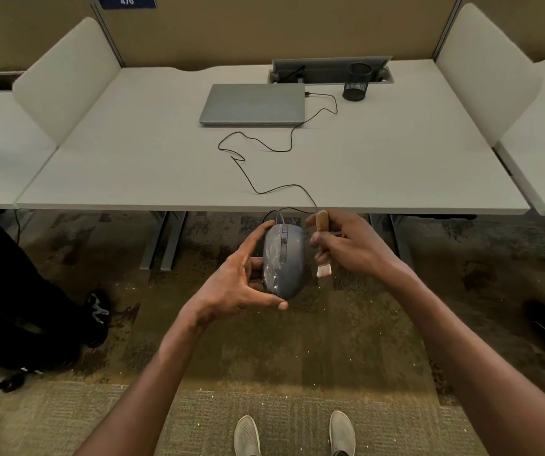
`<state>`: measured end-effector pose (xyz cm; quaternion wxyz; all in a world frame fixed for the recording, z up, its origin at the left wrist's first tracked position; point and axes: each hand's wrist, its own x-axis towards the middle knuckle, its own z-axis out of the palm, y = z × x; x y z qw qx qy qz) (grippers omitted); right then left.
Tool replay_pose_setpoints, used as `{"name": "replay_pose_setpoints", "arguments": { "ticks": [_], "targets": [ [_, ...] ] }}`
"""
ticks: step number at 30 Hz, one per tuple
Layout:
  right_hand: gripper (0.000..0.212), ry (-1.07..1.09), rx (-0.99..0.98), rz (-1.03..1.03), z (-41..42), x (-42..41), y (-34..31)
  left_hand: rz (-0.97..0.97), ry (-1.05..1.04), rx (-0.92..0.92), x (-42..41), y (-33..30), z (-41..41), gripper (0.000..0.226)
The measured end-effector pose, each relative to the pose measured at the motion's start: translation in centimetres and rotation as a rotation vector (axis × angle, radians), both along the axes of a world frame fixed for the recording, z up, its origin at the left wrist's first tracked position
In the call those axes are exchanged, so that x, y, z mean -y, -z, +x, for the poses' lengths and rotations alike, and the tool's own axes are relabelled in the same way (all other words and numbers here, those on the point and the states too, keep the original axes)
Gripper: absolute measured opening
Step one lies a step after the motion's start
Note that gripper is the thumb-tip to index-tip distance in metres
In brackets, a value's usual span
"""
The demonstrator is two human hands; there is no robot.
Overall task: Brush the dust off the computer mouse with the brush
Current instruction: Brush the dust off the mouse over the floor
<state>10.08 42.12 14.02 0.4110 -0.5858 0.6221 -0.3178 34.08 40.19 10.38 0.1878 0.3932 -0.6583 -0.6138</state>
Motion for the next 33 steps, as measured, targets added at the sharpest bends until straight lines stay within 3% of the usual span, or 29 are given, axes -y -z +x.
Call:
{"name": "replay_pose_setpoints", "arguments": {
  "ticks": [3,8,13,18,22,26,33],
  "targets": [
    [0.021,-0.004,0.082,0.076,0.0,0.2,-0.1,0.001,0.011,-0.003,0.3,-0.2,-0.2,0.127],
    [0.042,-0.015,0.145,0.127,0.0,0.5,-0.6,-0.009,0.022,-0.010,0.7,-0.5,-0.3,0.125],
    [0.030,-0.072,0.226,0.201,-0.3,0.9,-0.8,0.019,0.072,-0.018,1.0,-0.8,-0.6,0.128],
    [0.055,-0.064,0.401,0.309,-0.7,0.8,-0.7,0.035,0.110,0.003,0.9,-1.2,-0.4,0.129],
    [0.061,-0.035,0.485,0.345,-0.7,0.6,-0.5,0.070,0.106,-0.036,1.0,-1.0,-0.3,0.130],
    [0.058,0.018,0.571,0.338,-0.7,0.5,-0.4,0.055,-0.006,-0.084,0.4,-0.4,-0.3,0.135],
    [0.044,0.154,0.755,0.263,-0.3,0.2,-0.1,-0.103,-0.360,-0.188,-2.3,0.4,-1.8,0.126]
  ]
}}
